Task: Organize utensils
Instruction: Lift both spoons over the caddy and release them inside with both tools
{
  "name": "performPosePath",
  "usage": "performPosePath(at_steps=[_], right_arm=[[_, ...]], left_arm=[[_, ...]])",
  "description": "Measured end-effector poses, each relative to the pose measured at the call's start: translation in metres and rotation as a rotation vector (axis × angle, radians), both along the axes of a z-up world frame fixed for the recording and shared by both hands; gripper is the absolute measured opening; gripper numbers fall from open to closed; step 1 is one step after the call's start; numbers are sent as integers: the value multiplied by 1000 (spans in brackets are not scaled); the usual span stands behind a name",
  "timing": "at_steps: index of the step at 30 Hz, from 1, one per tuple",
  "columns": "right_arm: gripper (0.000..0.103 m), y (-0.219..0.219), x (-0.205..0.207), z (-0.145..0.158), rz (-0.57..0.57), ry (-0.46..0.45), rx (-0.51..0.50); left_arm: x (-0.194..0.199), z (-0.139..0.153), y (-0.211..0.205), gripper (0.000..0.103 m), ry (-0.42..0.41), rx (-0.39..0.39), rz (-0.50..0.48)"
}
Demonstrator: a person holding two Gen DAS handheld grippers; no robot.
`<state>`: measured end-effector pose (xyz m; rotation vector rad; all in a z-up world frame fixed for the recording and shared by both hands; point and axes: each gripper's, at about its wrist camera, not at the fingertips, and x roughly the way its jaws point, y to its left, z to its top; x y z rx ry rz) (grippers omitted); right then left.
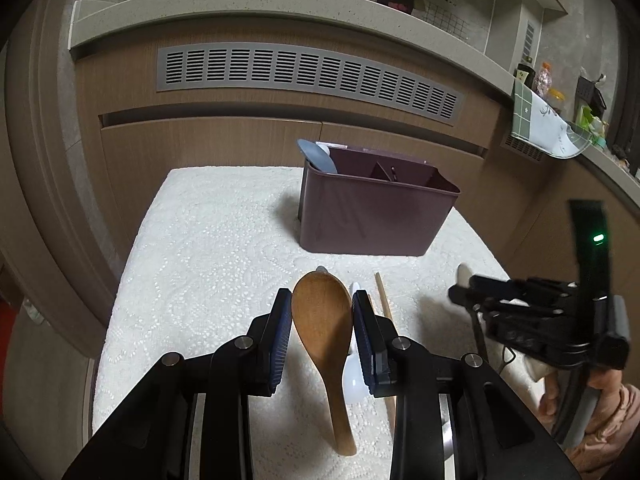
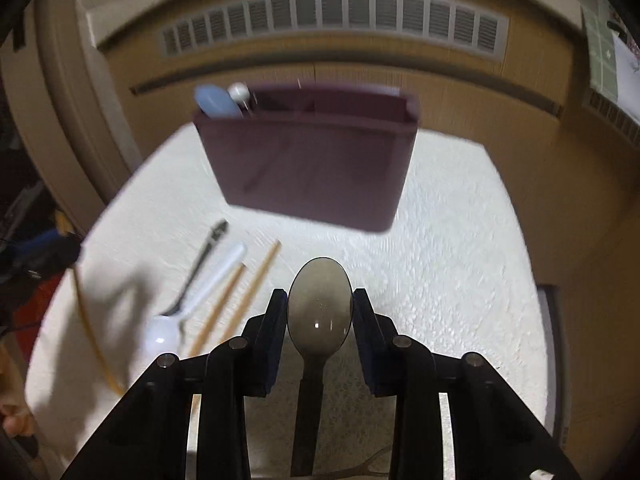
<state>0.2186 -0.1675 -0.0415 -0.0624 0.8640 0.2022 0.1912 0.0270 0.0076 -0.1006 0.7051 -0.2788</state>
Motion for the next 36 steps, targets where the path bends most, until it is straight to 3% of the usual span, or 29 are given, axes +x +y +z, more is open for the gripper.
performPosePath(at_steps=[6, 13, 18, 21, 25, 28, 32, 36], right_arm=[[30, -4, -18, 30, 30, -101, 5], [30, -15, -19, 47, 41, -140, 48], [30, -22, -14, 74, 49, -188, 87], [30, -26, -9, 115, 52, -294, 81], [30, -30, 2, 194, 57, -517, 52], [30, -30, 23, 225, 58, -602, 46], [30, -29, 63, 224, 58, -612, 38], [30, -31, 95, 199, 58, -589, 56]], left_arm=[[-7, 13, -7, 31, -30, 11, -6], [-7, 24, -16, 31, -42, 24, -28], [2, 50, -20, 31, -72, 5, -58], [15, 92, -24, 31, -156, -6, -83], [37, 165, -33, 31, -347, -6, -104], [58, 190, -39, 31, -446, 23, -73], [100, 187, -42, 31, -443, 19, -74], [140, 157, -46, 31, -367, 6, -85]])
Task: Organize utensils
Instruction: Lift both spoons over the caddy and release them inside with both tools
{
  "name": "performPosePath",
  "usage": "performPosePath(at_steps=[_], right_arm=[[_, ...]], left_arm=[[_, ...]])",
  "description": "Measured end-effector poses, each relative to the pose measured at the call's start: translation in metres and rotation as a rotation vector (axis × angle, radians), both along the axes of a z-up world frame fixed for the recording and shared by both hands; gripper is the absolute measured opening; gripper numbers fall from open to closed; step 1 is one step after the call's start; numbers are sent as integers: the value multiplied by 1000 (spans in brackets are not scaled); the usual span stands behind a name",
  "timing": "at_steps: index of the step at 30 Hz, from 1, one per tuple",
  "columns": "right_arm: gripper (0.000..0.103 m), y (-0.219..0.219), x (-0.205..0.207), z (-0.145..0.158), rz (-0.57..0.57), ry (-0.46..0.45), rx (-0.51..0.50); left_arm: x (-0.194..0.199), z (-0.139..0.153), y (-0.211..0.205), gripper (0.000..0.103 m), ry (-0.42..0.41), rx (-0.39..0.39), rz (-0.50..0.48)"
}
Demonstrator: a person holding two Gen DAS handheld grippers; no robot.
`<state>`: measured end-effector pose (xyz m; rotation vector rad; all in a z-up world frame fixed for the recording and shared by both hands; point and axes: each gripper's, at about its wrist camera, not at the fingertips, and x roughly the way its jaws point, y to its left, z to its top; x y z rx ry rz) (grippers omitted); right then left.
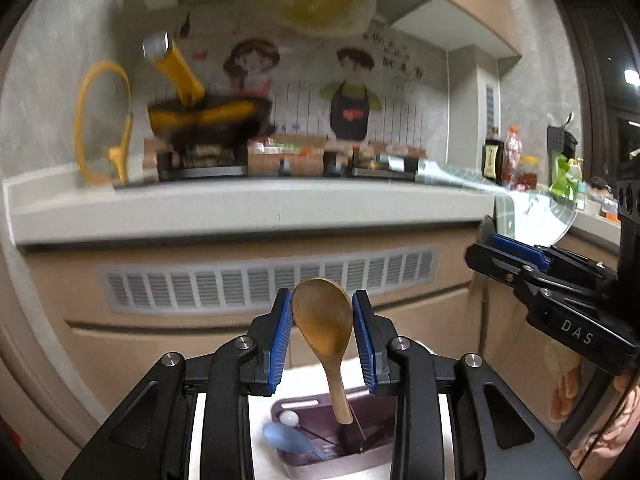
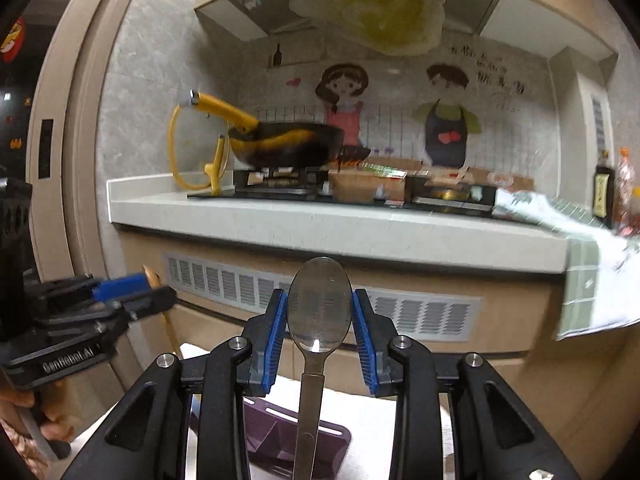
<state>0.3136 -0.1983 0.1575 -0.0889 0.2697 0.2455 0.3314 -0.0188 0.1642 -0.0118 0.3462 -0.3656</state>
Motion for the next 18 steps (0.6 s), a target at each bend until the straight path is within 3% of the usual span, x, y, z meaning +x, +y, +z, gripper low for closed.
performPosePath(at_steps=[9, 10, 12, 18], right_arm=[[32, 1, 50, -86, 16, 172, 9], [34, 0, 53, -94, 24, 203, 7], [48, -2, 57, -111, 37, 273, -8], [51, -11, 22, -117, 42, 290, -120]], left_arm=[[45, -76, -14, 35, 162, -2, -53], [46, -84, -17, 38, 185, 4, -66], [48, -102, -21, 45, 232, 6, -97], [30, -107, -5, 53, 263, -4, -57]])
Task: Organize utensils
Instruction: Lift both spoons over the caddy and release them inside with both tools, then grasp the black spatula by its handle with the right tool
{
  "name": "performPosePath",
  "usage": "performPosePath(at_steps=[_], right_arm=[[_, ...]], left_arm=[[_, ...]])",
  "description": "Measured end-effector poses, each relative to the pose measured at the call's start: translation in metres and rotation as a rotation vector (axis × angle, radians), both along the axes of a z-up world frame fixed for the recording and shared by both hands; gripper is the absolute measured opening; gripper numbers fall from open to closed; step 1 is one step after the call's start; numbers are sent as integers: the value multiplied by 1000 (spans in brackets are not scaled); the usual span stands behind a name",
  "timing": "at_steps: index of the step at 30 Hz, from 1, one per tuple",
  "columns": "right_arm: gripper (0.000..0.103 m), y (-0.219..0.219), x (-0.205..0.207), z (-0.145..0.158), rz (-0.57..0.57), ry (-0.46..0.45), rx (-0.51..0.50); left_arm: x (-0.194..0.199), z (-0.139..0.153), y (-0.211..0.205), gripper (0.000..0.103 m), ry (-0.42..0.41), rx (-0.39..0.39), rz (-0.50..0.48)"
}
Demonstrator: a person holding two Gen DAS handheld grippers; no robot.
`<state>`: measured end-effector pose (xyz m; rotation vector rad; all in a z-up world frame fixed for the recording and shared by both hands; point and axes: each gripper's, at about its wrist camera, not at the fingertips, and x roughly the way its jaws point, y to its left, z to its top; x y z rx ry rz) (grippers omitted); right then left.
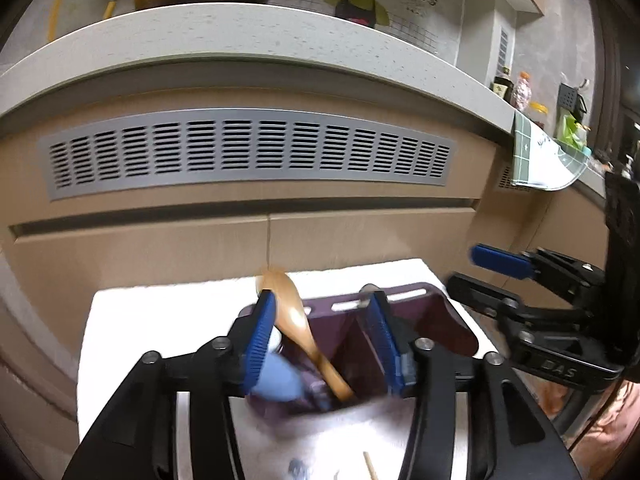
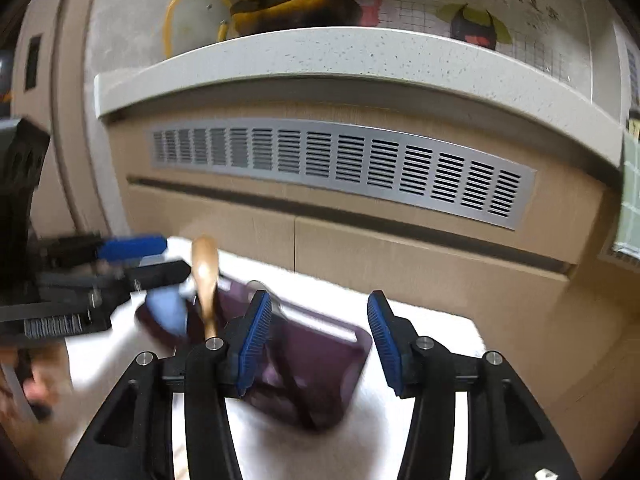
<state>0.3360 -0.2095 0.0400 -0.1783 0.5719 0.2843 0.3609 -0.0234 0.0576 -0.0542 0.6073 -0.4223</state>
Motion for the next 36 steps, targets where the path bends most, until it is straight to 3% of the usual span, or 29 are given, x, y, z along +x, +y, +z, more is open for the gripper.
performPosePath(at_steps=[3, 4, 11, 18, 20, 23, 26, 29, 36], right_arm=[[70, -2, -29, -4, 66, 49, -24], [72, -1, -41, -8, 87, 72, -33], [72, 16, -111, -45, 273, 263, -76], [71, 51, -182, -95, 565, 436, -189], [71, 57, -197, -106, 642, 468, -230], [71, 68, -212, -116, 707, 444, -336], [70, 74, -211, -126, 712, 432, -407], [69, 74, -196, -124, 663, 423, -372], [65, 50, -116, -123, 315, 435, -234]], left_arm=[[-27, 2, 11, 61, -3, 33, 29], [-35, 0, 15, 62, -1, 48, 43], [-97, -27, 45, 67, 90, 78, 77], [-148, -66, 54, 68, 204, 130, 106], [-157, -74, 59, 68, 230, 136, 115], [-165, -86, 68, 68, 273, 133, 134], [-168, -93, 75, 69, 304, 112, 152], [-172, -97, 76, 72, 319, 100, 146], [-172, -107, 59, 73, 337, 142, 80]])
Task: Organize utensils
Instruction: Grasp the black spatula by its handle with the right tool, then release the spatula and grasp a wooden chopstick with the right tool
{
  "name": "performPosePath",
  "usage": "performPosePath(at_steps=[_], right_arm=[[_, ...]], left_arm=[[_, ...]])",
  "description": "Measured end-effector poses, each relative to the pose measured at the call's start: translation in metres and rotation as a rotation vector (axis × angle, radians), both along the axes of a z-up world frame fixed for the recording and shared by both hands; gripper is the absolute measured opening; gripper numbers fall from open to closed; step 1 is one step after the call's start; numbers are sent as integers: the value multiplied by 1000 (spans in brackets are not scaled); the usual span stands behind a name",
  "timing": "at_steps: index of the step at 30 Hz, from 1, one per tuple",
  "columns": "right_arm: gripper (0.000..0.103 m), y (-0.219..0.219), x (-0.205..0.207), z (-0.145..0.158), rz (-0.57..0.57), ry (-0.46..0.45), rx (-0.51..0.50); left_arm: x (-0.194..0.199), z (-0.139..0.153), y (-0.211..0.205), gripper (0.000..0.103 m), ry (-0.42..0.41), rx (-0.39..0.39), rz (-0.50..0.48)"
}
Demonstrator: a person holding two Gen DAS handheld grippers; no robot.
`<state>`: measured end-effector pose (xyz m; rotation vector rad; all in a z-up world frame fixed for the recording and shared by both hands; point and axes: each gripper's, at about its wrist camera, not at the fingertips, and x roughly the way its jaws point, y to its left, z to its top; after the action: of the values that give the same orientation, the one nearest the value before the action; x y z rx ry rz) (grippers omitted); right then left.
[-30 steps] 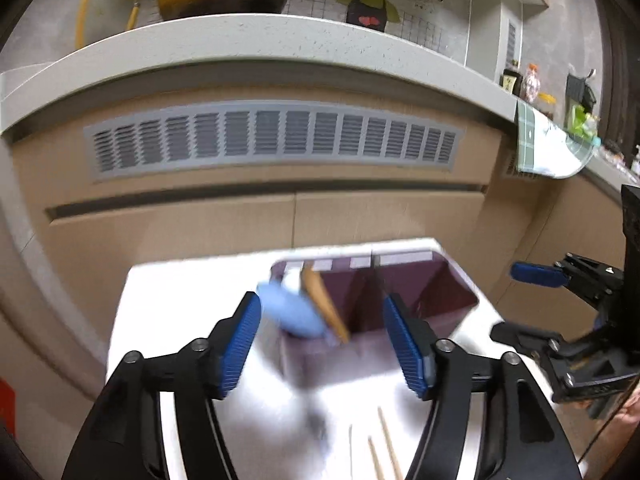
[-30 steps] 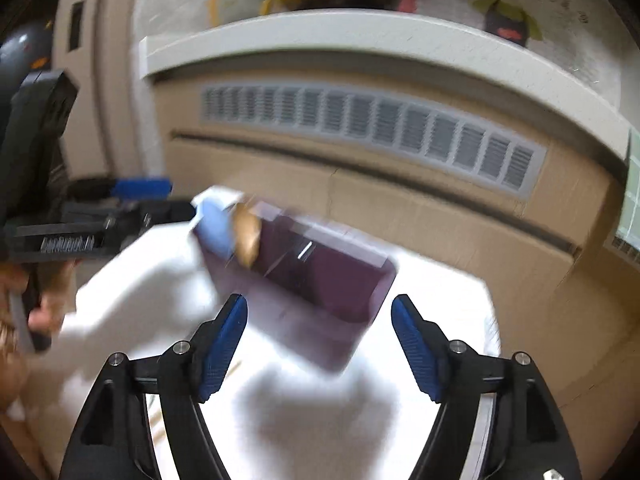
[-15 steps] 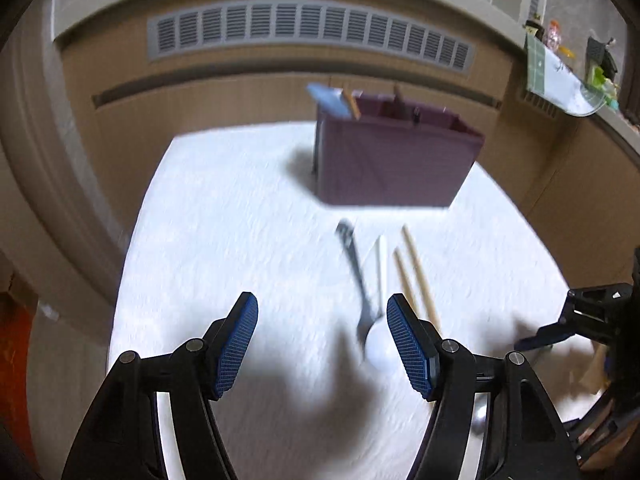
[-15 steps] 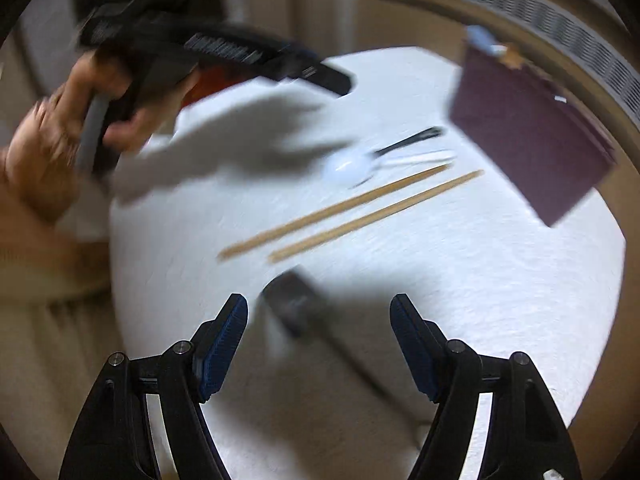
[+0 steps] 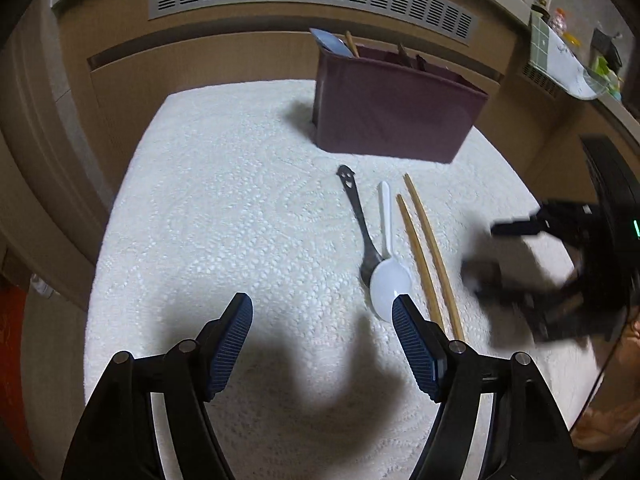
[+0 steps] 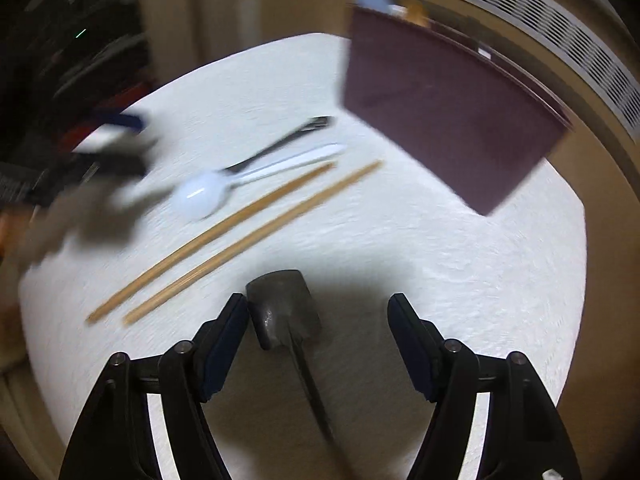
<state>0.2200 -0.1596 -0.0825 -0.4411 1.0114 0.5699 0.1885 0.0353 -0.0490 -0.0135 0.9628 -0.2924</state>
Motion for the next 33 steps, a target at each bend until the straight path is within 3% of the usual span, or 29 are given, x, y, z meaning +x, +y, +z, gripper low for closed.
performPosePath(at_steps=[3, 8, 10, 12, 14, 16, 18, 19, 25, 31, 33], right_arm=[[64, -7, 22, 3, -103, 3, 23], [62, -6, 13, 20, -105, -33, 56], [62, -11, 4, 30, -112, -42, 84], [62, -17, -3, 38, -131, -57, 112], [62, -26, -6, 44, -152, -70, 131], [55, -23, -6, 43, -193, -87, 136], [31, -24, -6, 43, -229, -58, 158], [28, -24, -5, 41, -235, -30, 180], [23, 9, 12, 26, -266, 144, 334], [12, 45, 32, 1, -364, 187, 236], [11, 52, 33, 1, -359, 144, 197]], left_arm=[[0, -5, -10, 73, 10, 9, -26], [-4, -8, -38, 72, -29, 45, -139], [-2, -7, -46, 68, -47, 60, -160], [4, -8, -51, 55, -42, 53, -169], [13, -10, -54, 54, -29, 43, -156], [19, -13, -56, 54, -20, 52, -146], [22, -15, -56, 55, -17, 62, -128], [22, -15, -54, 55, -15, 62, -118], [16, -5, -16, 57, -28, 46, -4], [11, 3, 24, 59, -37, -8, 78], [10, 4, 25, 59, -38, -21, 75]])
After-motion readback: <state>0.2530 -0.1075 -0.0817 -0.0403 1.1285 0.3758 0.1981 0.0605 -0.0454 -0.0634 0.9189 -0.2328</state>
